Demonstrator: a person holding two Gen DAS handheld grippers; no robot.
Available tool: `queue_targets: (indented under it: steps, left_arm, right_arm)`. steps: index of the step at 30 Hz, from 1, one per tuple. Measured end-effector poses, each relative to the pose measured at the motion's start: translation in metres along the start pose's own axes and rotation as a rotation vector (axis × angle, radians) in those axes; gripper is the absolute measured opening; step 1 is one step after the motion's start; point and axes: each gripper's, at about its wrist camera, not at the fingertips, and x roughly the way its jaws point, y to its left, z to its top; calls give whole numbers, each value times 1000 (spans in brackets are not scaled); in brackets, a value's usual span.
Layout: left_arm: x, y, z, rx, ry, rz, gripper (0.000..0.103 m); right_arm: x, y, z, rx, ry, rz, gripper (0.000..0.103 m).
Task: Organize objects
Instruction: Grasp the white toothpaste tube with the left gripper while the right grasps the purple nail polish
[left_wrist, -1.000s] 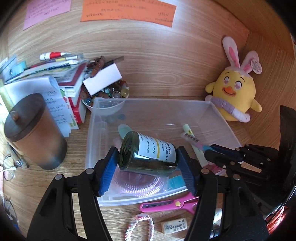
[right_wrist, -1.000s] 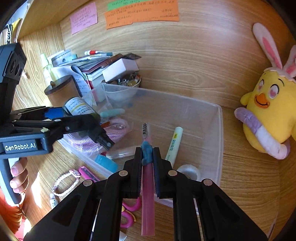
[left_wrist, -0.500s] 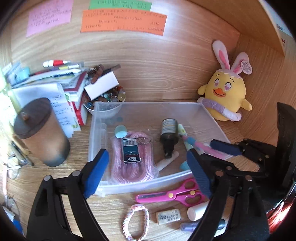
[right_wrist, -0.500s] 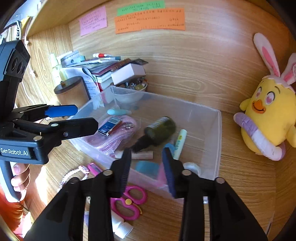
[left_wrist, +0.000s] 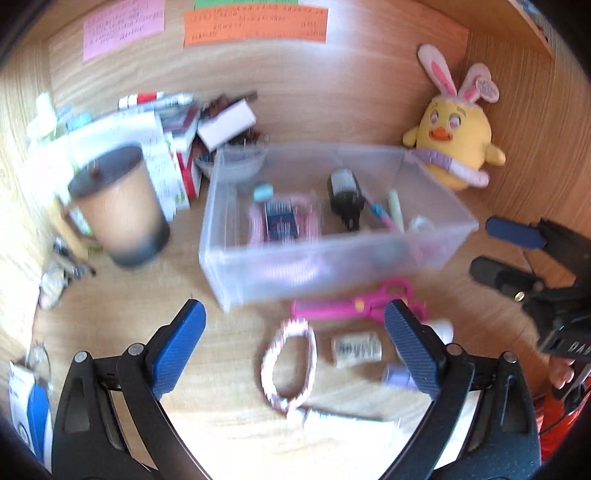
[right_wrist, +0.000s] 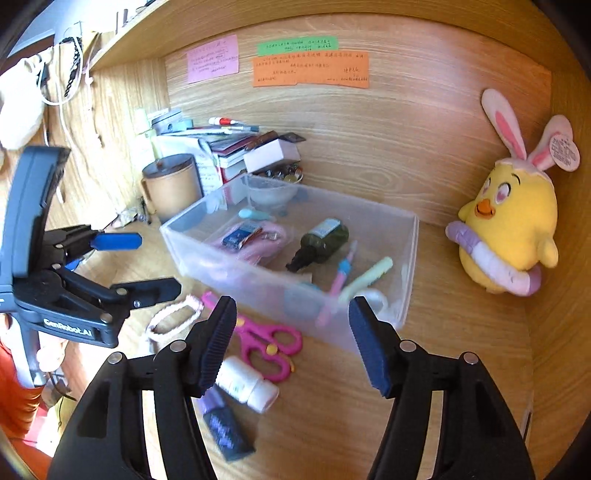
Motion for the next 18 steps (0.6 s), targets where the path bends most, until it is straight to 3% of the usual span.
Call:
queue_targets:
  steps: [6,12,14,18]
  left_arm:
    - [12,-6,-40,-37,94,-38,99]
    - [15,-4,-61,-113,130,-7,96]
    - [13,-3,-65,-119,137,3,85]
    - [5,1,-72,-113,137,13,72]
  right_arm:
    - [-3,5,-33,8,47,21,60]
    - [5,9,-67,37,125,77,60]
    - [7,11,-75,49,139,100,59]
    - [13,16,-84,62,165,150,45]
